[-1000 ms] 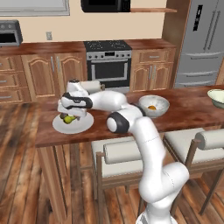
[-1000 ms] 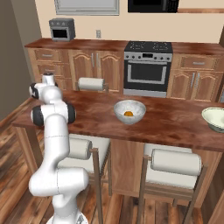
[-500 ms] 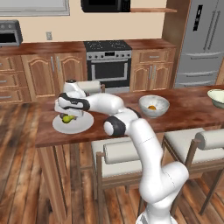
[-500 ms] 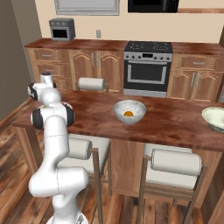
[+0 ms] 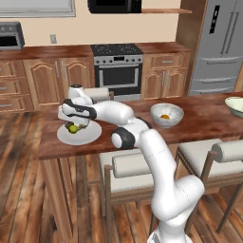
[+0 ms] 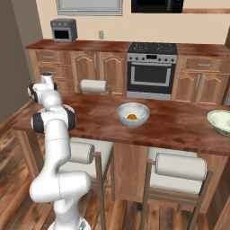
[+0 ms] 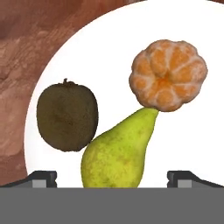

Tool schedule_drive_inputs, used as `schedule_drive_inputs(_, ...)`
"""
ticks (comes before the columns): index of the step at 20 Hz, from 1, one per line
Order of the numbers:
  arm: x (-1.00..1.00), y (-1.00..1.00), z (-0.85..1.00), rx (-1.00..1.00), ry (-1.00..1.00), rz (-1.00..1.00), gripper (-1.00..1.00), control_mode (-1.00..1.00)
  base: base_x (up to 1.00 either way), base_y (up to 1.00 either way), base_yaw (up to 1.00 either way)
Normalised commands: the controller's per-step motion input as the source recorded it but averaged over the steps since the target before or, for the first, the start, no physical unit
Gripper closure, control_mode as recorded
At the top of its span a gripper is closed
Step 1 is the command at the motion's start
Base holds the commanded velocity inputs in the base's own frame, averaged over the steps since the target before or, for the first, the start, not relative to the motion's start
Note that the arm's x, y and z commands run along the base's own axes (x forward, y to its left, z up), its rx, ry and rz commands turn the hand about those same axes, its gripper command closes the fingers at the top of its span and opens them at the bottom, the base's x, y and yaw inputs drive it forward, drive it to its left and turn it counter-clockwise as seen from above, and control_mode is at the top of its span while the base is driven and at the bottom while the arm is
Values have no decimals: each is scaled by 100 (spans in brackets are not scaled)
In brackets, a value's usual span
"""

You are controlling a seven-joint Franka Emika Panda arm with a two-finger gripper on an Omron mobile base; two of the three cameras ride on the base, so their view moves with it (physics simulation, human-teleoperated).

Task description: Take the fruits from the plate on the dining counter and place two fruits in each bowl.

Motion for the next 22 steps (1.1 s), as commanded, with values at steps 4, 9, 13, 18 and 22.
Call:
schedule_drive_inputs(4, -9, -11, -31, 0, 0, 0, -100, -100, 0, 0, 0)
schedule_drive_inputs(9, -12, -12, -27, 0, 0, 0, -100, -100, 0, 0, 0)
schedule_drive_inputs(13, 0, 0, -5, 0, -1, 0, -100, -100, 0, 0, 0)
schedule_drive_inputs(18, 3, 0, -35, 0, -1, 0, -100, -100, 0, 0, 0)
schedule_drive_inputs(22, 12, 0, -27, 0, -3, 0, -100, -100, 0, 0, 0)
